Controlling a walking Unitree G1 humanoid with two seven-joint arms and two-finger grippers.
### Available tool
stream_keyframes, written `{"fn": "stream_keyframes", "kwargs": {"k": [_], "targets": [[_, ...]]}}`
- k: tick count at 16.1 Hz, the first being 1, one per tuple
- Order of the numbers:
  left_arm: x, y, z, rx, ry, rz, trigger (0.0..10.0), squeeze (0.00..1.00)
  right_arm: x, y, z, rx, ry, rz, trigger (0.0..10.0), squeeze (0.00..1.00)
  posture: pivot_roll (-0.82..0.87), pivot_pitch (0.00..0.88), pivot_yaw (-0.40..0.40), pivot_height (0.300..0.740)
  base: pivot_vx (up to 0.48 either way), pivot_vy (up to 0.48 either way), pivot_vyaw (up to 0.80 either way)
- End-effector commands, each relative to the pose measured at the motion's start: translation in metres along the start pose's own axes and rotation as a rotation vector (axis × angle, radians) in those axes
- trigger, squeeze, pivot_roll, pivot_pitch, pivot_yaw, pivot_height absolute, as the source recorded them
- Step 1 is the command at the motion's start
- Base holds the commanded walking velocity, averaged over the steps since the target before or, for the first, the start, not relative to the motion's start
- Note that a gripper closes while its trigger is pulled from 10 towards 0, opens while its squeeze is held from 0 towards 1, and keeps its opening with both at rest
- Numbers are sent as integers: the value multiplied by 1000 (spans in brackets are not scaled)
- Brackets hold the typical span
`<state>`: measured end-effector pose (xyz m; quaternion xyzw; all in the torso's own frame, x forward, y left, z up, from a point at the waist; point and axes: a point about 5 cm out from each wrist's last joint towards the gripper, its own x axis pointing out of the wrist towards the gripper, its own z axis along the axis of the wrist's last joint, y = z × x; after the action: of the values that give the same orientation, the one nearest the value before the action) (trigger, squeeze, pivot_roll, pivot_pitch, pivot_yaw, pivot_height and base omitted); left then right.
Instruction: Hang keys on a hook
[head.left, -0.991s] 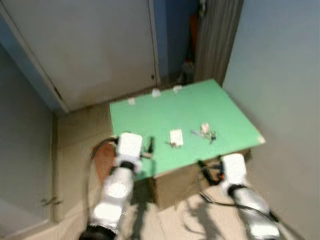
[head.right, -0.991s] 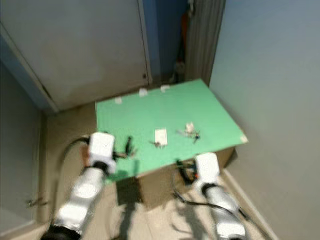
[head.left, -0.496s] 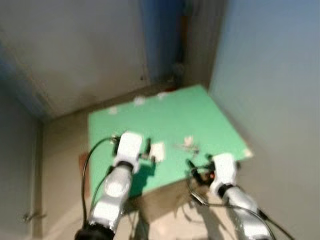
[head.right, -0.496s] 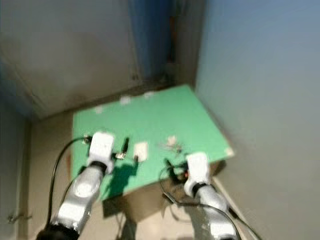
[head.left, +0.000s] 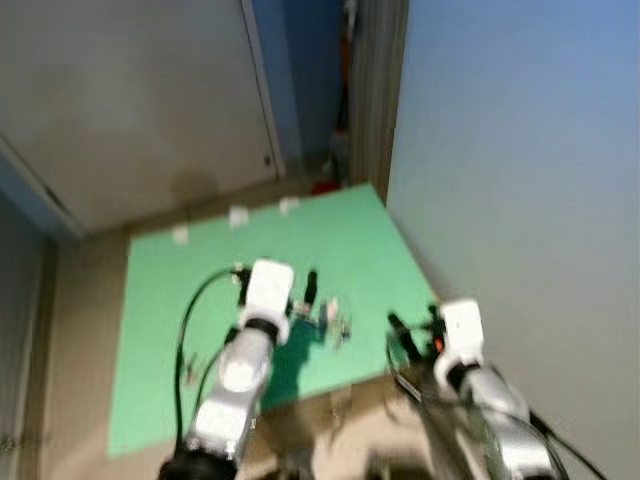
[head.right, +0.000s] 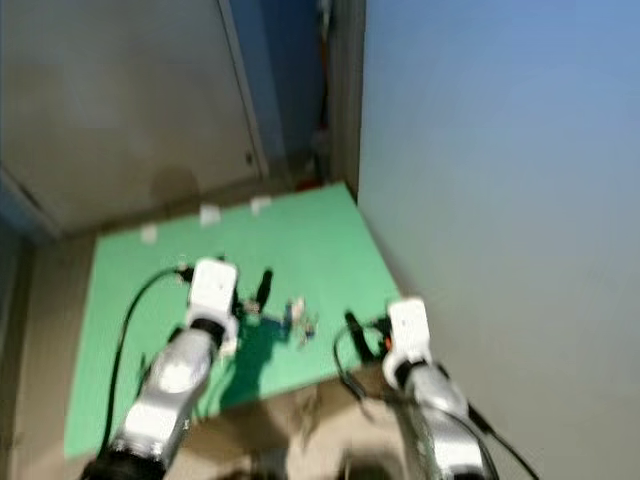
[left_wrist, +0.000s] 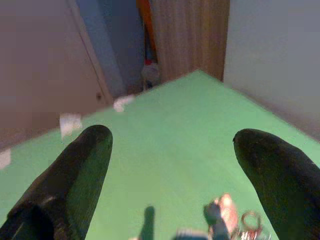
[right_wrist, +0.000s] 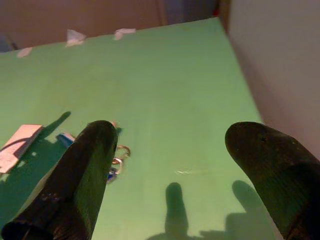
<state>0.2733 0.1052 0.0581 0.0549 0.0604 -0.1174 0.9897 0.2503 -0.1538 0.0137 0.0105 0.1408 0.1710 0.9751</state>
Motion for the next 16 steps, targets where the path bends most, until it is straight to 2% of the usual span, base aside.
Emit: {"fn": "stream_keyframes", "kwargs": {"k": [1,2,4,6,7,8,9,10,12,15,16], "targets": [[-3,2,3,-8,-4,-13,10000,0,1,5,-1,23,15,36,10000,0,-179,72,101,740,0,0,0],[-4,3,5,-11,-8,-11,10000,0,3,6,-1,27,18,42,10000,0,-179,72,101,740,0,0,0],[-15,13,12,3,-7,-2,10000,0,19,17,-1,57,60,100,10000,0,-92,95,88,740,0,0,0],[-31,22,17,19,-3,19,10000,0,32,26,0,93,80,115,10000,0,-6,126,81,740,0,0,0],[-35,23,18,17,-3,24,10000,0,34,28,1,94,83,121,10000,0,6,129,79,740,0,0,0],[-45,24,22,11,-6,25,10000,0,40,31,3,102,87,123,10000,0,41,137,74,740,0,0,0],[-56,23,28,17,-9,30,10000,0,48,34,8,112,89,126,10000,0,102,154,54,740,0,0,0],[-60,22,31,16,-9,32,10000,0,49,33,9,115,89,128,10000,0,120,159,45,740,0,0,0],[-76,21,39,8,-5,80,10000,0,63,38,21,110,91,137,10000,0,193,183,10,740,0,0,0],[-96,14,37,-13,45,112,10000,0,73,42,29,53,87,136,10000,0,236,220,-21,740,0,0,0],[-98,13,36,-16,51,115,10000,0,73,42,29,51,90,136,10000,0,238,223,-23,740,0,0,0]]}}
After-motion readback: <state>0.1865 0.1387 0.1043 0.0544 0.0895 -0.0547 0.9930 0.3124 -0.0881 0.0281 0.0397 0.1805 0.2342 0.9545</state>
